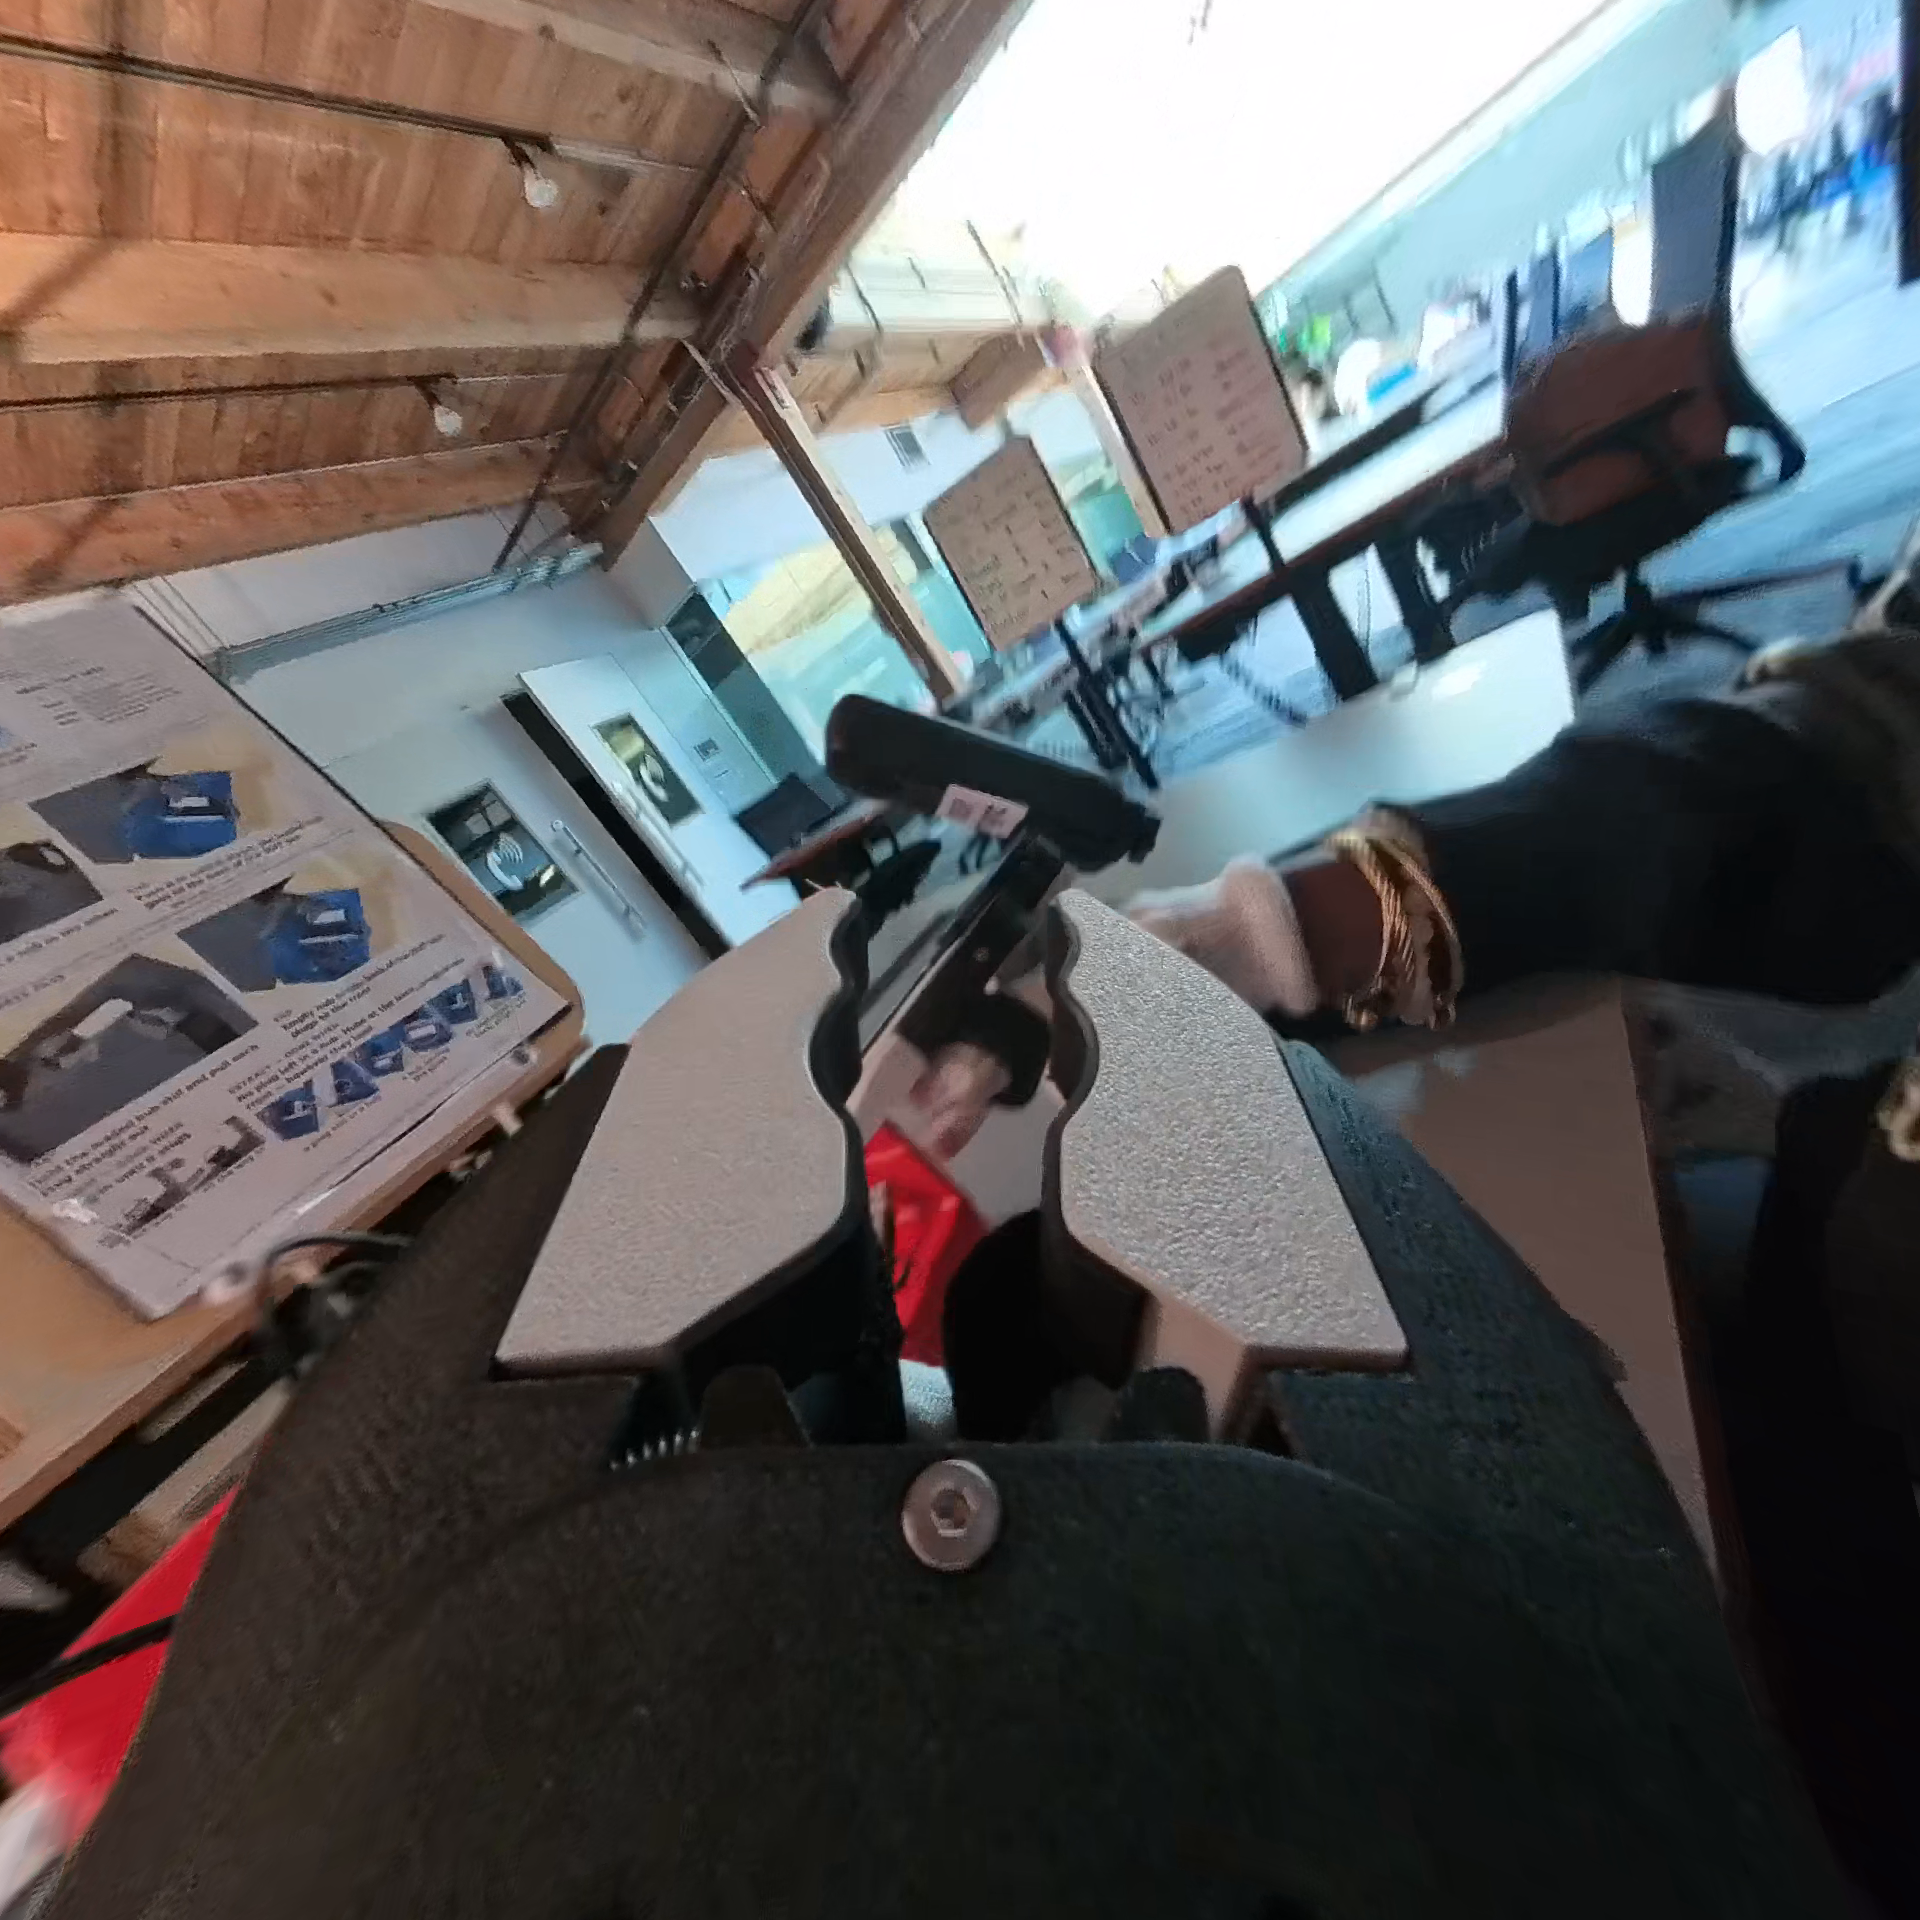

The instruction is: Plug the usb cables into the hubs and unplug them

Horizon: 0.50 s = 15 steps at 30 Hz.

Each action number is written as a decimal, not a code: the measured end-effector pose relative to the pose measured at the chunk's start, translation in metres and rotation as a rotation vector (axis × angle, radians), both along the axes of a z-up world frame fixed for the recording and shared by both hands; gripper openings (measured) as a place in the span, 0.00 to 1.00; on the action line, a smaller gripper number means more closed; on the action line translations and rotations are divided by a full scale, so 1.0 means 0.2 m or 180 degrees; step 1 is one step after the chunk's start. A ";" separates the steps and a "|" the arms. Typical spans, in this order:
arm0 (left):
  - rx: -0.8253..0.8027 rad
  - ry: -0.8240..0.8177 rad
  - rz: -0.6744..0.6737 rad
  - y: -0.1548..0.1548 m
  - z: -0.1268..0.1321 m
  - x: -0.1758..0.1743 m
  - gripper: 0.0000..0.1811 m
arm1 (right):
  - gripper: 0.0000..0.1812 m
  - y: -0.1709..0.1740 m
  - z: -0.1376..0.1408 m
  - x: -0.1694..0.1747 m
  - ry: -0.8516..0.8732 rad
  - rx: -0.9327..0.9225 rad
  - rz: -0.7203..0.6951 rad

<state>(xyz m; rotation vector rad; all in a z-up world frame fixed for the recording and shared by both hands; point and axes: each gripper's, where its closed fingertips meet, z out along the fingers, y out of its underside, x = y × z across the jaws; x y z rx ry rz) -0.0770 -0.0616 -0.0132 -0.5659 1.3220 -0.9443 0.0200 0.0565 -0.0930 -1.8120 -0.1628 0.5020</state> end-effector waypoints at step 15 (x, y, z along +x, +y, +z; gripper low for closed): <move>-0.0889 0.3171 0.2233 0.79 -0.50 -1.41 0.26 | 0.39 -0.03 -0.02 0.02 0.0070 -0.0052 -0.0099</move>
